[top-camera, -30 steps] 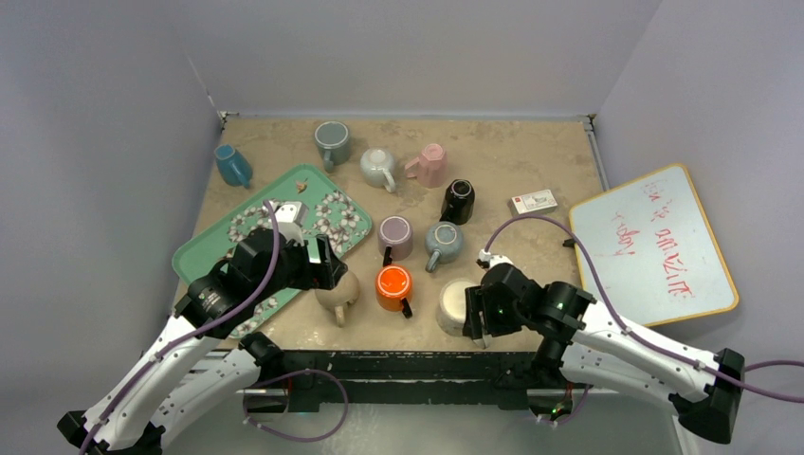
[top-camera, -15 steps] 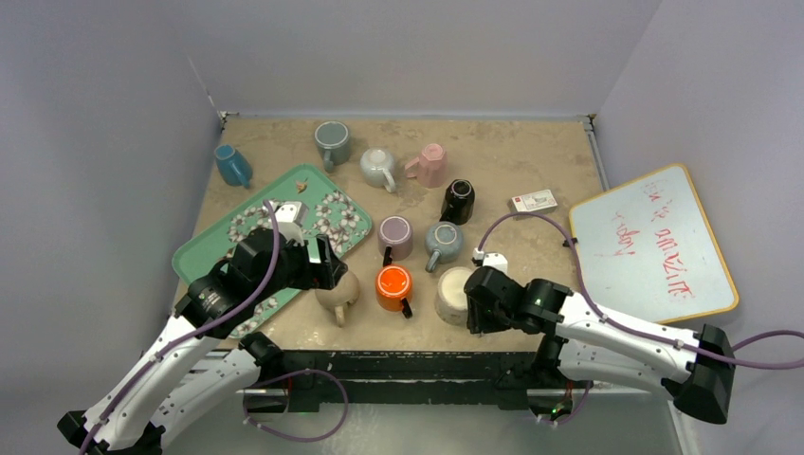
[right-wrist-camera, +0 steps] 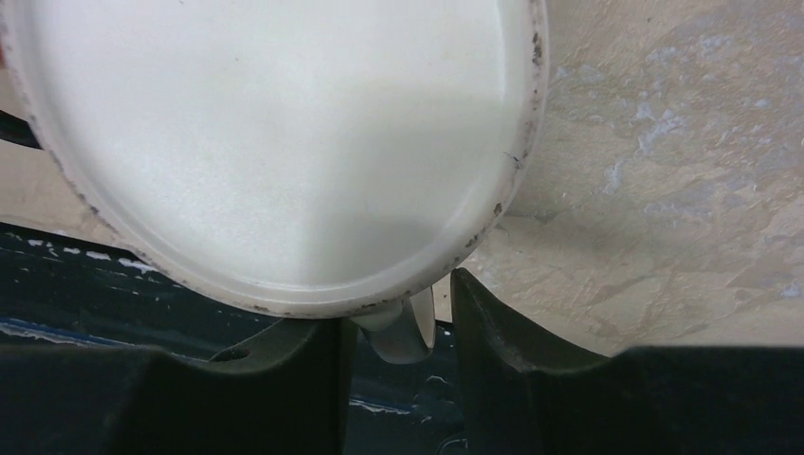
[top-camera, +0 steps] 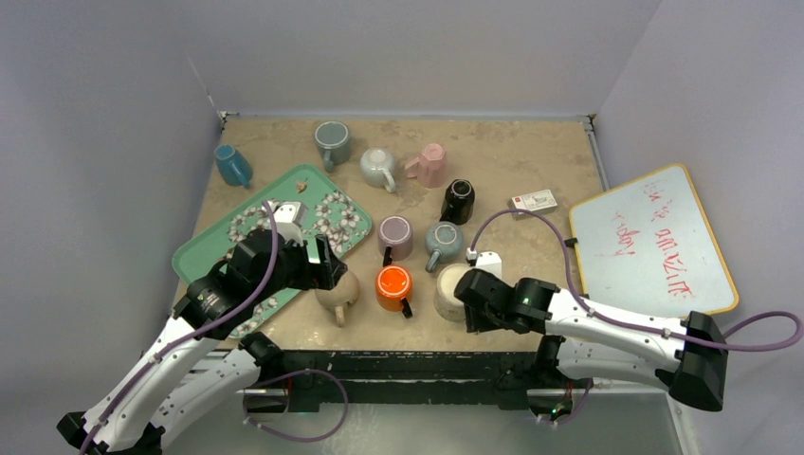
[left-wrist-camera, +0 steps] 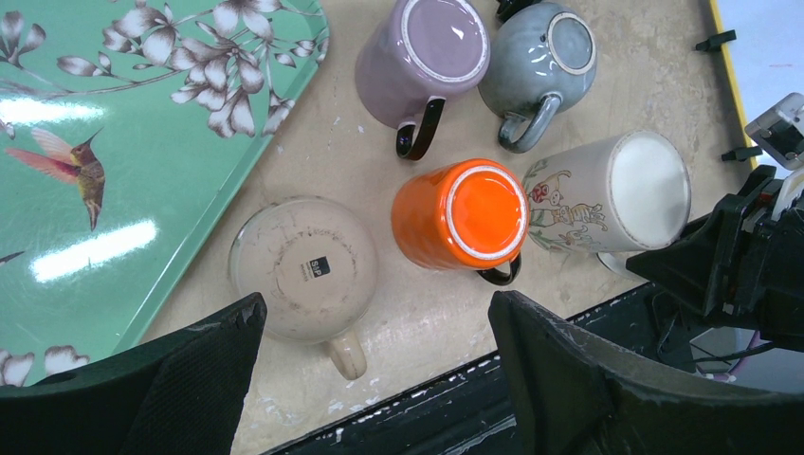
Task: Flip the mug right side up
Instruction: Pick up the cup at the center of the board.
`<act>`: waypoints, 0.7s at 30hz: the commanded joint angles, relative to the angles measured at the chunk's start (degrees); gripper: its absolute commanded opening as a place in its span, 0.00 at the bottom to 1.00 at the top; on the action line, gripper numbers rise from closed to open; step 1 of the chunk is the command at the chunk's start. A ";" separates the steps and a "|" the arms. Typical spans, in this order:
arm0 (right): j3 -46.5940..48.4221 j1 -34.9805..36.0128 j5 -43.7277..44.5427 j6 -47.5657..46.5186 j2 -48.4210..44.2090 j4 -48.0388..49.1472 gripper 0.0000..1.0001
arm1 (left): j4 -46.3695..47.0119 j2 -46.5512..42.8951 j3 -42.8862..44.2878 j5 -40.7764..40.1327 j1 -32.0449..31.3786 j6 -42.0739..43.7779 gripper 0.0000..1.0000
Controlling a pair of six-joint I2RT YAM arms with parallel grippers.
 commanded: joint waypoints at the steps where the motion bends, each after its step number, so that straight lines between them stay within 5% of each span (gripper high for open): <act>1: 1.88 0.48 5.41 1.95 -2.56 2.67 0.42 | 1.81 -0.38 -0.35 0.51 -0.26 -0.41 0.87; 21: 0.73 0.70 9.76 2.73 -0.10 6.32 0.40 | 1.96 -0.50 -0.45 0.71 -0.26 -0.39 0.87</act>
